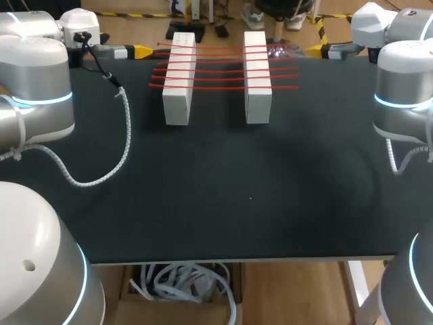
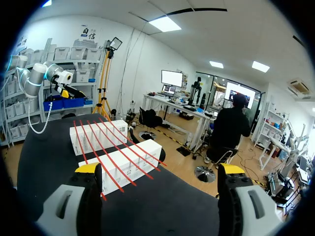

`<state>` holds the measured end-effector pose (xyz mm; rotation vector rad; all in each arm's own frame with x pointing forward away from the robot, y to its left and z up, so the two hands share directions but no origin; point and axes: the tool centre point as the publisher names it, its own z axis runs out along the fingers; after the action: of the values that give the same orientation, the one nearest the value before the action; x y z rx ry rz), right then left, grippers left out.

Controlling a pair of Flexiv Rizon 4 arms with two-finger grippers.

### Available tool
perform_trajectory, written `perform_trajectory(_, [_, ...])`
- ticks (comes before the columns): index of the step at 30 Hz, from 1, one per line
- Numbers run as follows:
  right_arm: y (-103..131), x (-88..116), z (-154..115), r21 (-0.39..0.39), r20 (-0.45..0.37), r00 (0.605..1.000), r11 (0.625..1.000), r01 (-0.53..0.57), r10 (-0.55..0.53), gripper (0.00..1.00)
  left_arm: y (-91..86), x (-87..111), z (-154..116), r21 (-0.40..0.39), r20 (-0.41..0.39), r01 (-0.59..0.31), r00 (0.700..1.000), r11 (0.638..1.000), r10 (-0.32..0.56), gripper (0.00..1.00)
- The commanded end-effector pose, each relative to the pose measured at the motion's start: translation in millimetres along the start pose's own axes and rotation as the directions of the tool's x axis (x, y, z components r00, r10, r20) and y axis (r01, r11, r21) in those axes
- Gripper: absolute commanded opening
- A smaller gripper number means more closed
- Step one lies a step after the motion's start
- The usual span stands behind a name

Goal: Grab the tape and strap the tape.

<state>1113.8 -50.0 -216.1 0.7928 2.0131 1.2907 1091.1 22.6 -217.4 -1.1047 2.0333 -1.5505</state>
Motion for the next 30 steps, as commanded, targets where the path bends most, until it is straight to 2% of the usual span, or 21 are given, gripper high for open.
perform_trajectory(1, [0, 0, 0, 0.000, 0.000, 1.000, 1.000, 0.000, 0.000, 1.00, 0.0, 0.0, 0, 0.000, 0.000, 0.000, 1.000, 1.000, 0.000, 1.00])
perform_trajectory(9, [0, 0, 0, 0.000, 0.000, 1.000, 1.000, 0.000, 0.000, 1.00, 0.0, 0.0, 0, 0.000, 0.000, 0.000, 1.000, 1.000, 0.000, 1.00])
perform_trajectory(12, [0, 0, 0, 0.000, 0.000, 1.000, 1.000, 0.000, 0.000, 1.00, -3.4, -18.0, 10, -0.007, -0.050, -0.043, 0.998, 0.999, 0.043, 1.00])
perform_trajectory(17, [0, 0, 0, 0.000, 0.000, 1.000, 1.000, 0.000, 0.000, 1.00, 5.8, -26.6, 5, 0.009, -0.118, -0.095, 0.988, 0.995, 0.095, 1.00])
perform_trajectory(23, [0, 0, 0, 0.000, 0.000, 1.000, 1.000, 0.000, 0.000, 1.00, 17.9, -17.7, -7, -0.004, -0.234, -0.187, 0.955, 0.982, 0.181, 1.00])
perform_trajectory(30, [0, 0, 0, 0.000, 0.000, 1.000, 1.000, 0.000, 0.000, 1.00, 21.6, -0.4, -11, -0.014, -0.315, -0.264, 0.917, 0.965, 0.246, 1.00])
